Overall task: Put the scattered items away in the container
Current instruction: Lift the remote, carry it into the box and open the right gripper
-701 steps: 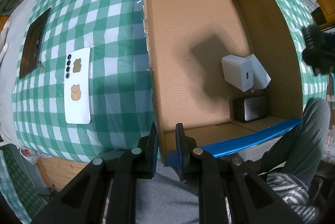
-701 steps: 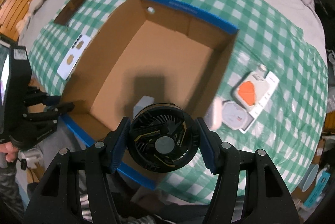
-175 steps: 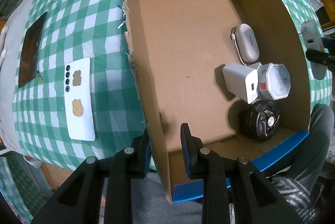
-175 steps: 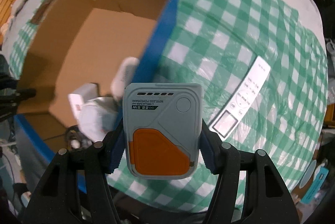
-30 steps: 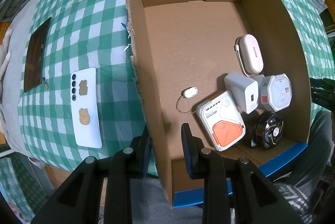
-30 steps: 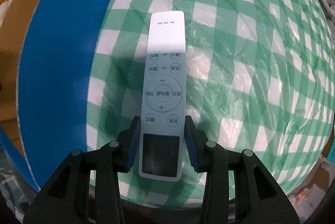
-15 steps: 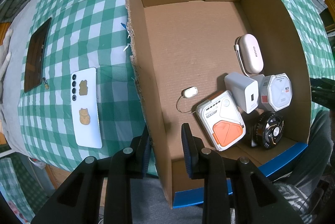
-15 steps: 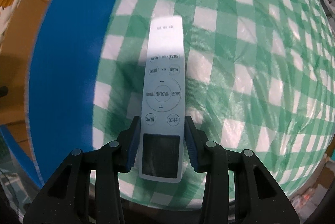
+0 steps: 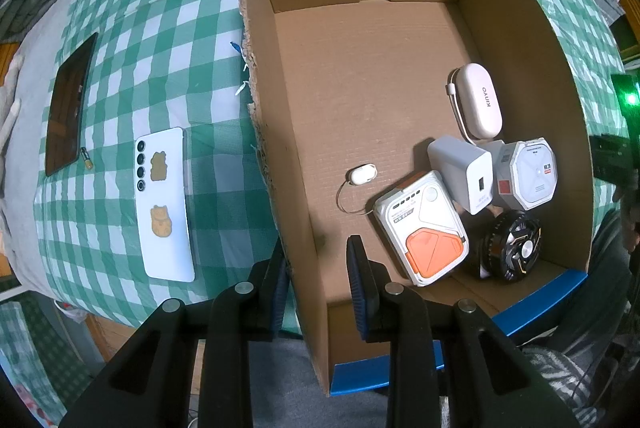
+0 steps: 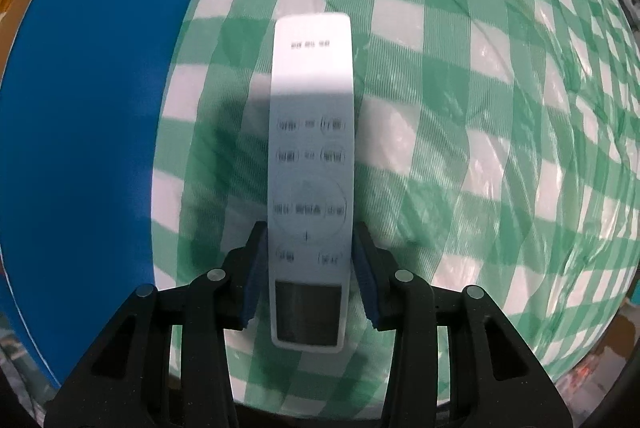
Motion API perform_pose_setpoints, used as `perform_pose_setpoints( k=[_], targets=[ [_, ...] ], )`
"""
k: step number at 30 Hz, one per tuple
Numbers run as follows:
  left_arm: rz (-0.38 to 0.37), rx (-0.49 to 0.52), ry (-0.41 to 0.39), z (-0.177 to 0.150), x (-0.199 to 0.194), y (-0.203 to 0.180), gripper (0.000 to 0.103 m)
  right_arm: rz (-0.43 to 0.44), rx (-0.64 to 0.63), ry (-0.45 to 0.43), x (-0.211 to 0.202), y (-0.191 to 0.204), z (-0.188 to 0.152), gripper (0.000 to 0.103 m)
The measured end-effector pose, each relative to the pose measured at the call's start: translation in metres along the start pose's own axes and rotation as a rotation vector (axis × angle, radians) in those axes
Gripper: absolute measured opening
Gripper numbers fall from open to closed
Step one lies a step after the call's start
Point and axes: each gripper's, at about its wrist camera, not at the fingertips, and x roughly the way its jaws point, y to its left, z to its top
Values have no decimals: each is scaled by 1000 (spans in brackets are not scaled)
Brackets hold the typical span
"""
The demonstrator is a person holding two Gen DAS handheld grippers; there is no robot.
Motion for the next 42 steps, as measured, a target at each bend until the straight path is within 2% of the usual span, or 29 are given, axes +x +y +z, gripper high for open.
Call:
perform_pose_setpoints(
  k=[6,14,22,30,33,36,42],
  targets=[
    [0,0,0,0,0,0,26,-35,8,39,0,7,19,42],
    [-1,-1,1,1,1,-1,26,-45,-16,27,-9,22,13,40],
    [0,0,-1,0,1,-1,26,-8,-21,-34,-57,32,0,40],
    [0,0,-1,0,0,-1,26,15,-81,-104,-116,46,6,40],
    [-3,-1,-3,-1,1,-1,26,36,-117,-128,-140,64,4,40],
    [-3,0,-5,-1,0,-1,26,61,-147,-143,-152,81,10,40],
    [-5,-1,-5,-1,-1,-2,26,85,-216,-157,-145,112,14,40]
  ],
)
